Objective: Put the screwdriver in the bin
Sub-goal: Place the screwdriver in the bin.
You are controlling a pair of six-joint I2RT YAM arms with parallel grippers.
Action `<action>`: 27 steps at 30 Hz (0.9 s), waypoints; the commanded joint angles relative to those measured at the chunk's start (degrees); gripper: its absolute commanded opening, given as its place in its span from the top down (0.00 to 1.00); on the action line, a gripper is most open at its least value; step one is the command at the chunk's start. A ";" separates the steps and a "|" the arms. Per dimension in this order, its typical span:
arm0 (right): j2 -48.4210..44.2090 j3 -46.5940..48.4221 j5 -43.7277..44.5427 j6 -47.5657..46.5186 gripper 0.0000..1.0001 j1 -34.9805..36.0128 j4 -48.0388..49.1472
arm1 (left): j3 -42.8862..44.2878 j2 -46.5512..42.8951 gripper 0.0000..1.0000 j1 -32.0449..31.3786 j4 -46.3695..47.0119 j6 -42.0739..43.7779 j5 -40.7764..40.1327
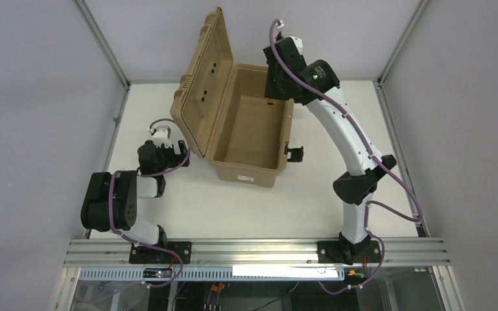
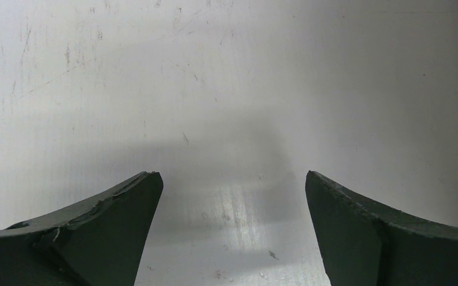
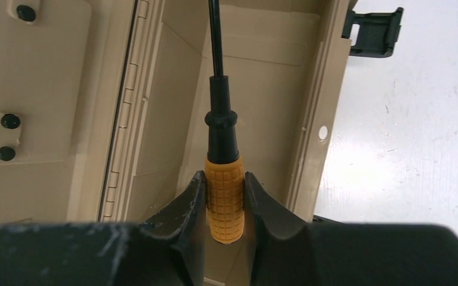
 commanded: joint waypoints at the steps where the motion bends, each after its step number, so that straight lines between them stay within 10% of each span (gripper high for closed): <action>1: 0.42 1.29 3.36 3.05 1.00 1.42 4.19 | -0.08 -1.06 0.01 0.60 3.01 0.50 1.08; 27: 5.39 -31.54 7.01 3.56 1.00 2.92 24.25 | -0.08 -1.06 0.01 0.57 3.01 0.54 1.10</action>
